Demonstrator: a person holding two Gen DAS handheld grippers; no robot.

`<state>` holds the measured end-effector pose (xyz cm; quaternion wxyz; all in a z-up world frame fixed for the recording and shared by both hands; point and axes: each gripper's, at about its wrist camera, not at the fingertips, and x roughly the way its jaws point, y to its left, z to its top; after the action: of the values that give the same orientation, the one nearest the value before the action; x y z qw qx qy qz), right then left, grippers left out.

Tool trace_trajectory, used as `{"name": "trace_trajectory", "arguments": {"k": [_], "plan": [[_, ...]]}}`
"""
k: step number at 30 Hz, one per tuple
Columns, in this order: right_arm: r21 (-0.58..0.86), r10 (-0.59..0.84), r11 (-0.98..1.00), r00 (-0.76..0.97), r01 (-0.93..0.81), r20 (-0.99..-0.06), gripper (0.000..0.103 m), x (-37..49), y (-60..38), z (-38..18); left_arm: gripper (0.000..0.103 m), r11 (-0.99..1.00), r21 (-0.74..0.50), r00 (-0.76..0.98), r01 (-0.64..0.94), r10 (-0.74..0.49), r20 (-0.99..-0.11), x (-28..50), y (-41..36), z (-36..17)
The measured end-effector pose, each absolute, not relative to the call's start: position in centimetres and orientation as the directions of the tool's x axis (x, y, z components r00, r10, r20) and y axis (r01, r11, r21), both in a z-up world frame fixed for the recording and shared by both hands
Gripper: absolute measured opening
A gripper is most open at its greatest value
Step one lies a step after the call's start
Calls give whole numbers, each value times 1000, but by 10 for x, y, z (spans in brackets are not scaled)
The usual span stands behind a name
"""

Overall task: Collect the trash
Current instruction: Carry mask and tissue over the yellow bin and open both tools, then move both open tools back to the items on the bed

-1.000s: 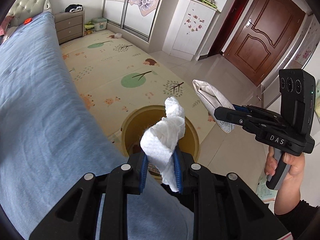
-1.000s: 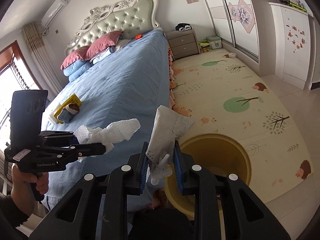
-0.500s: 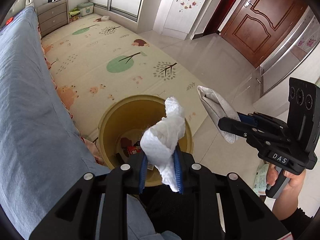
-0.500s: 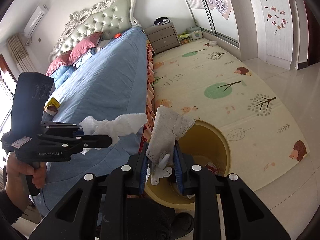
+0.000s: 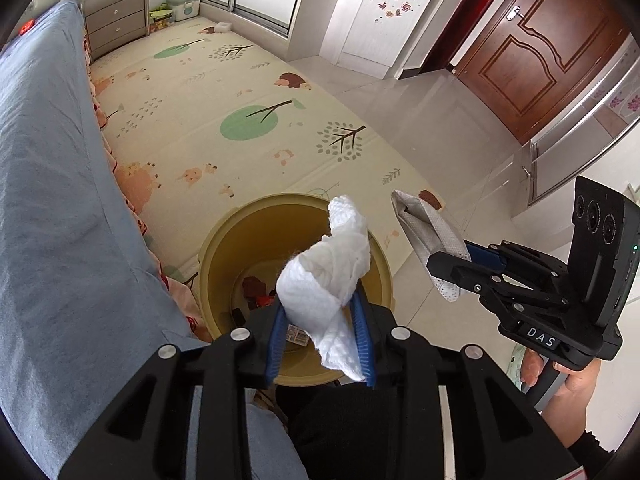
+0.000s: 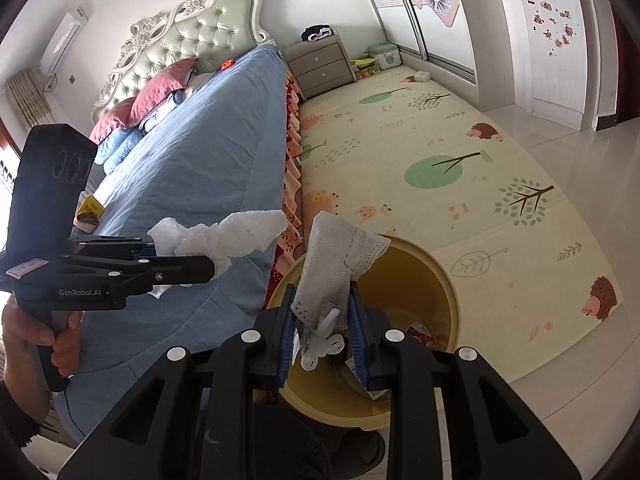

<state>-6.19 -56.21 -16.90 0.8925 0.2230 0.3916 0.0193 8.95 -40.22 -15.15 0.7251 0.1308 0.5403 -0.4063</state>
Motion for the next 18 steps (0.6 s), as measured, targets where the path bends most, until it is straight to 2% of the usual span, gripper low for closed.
{"name": "trace_trajectory", "arguments": {"k": [1, 2, 3, 4, 10, 18], "plan": [[410, 208, 901, 687, 143, -696, 31, -60, -562, -171, 60, 644, -245, 90, 725, -441, -893, 90, -402, -152], [405, 205, 903, 681, 145, -703, 37, -58, -563, -173, 73, 654, -241, 97, 717, -436, -895, 91, -402, -151], [397, 197, 905, 676, 154, -711, 55, -57, -563, -175, 92, 666, -228, 116, 710, -431, -895, 92, -401, -150], [390, 187, 906, 672, 164, -716, 61, -57, -563, -177, 94, 676, -219, 133, 704, -429, -893, 93, -400, -150], [396, 174, 896, 664, 199, -727, 61, -64, -568, -184, 96, 692, -242, 114, 680, -426, -898, 98, -396, -152], [399, 164, 892, 670, 212, -724, 62, -73, -568, -175, 96, 660, -204, 146, 723, -434, -889, 82, -398, -142]]}}
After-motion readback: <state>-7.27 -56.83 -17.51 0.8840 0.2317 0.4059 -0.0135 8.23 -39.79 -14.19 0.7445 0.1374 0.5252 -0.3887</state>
